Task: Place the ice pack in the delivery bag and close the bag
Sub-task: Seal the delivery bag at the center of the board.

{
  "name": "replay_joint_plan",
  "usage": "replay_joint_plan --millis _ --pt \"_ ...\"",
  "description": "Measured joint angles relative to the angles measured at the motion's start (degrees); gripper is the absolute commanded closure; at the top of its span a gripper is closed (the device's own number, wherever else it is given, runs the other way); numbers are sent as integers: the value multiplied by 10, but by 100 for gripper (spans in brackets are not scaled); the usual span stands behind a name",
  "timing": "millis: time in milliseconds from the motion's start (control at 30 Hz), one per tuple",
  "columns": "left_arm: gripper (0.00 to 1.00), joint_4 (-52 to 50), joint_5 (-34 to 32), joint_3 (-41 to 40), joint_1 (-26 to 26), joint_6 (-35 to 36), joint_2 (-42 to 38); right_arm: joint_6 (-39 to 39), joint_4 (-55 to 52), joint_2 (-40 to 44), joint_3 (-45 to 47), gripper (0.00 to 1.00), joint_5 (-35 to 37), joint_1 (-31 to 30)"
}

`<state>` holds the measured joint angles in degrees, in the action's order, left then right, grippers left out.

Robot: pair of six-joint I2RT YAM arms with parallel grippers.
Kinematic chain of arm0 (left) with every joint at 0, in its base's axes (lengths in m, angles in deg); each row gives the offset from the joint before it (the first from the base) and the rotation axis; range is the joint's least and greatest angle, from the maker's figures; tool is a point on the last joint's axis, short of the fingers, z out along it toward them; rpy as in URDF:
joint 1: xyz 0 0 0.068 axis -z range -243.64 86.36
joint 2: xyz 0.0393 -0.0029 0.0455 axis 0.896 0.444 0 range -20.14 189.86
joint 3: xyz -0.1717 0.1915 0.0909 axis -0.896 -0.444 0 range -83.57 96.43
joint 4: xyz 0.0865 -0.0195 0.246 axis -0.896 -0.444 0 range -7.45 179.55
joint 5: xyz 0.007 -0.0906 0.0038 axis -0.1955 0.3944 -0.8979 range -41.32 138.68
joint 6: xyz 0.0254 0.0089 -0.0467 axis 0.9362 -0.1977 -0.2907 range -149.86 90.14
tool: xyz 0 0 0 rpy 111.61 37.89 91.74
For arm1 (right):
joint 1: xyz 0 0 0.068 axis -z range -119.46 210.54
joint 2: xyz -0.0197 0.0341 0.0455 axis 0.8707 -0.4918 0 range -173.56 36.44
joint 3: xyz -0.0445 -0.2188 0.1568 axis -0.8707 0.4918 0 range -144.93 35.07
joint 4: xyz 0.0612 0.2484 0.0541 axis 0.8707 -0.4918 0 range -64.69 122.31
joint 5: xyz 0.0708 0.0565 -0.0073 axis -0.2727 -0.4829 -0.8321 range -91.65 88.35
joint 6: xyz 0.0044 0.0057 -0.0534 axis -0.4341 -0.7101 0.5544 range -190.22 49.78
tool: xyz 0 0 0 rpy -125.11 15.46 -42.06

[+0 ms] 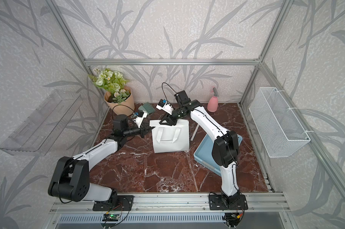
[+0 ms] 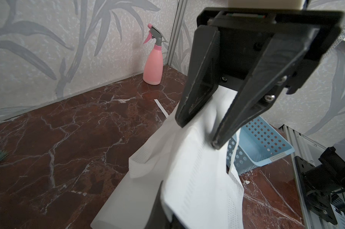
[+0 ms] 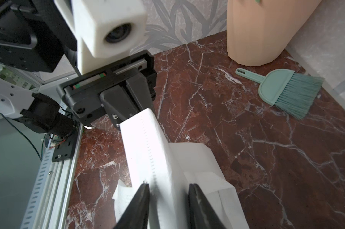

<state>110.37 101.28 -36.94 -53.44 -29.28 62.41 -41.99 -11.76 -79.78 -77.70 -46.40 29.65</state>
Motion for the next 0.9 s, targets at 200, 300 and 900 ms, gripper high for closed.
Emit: replay_joint_plan --millis 200,300,900 --pt "100 -8 -1 -4 1 8 -5 46 -14 6 5 84 34 -11" --pt "98 -10 0 -4 2 10 -6 69 -15 21 21 99 56 -16" --pt "34 -119 -91 5 -20 31 -122 102 -15 57 58 100 90 -28"
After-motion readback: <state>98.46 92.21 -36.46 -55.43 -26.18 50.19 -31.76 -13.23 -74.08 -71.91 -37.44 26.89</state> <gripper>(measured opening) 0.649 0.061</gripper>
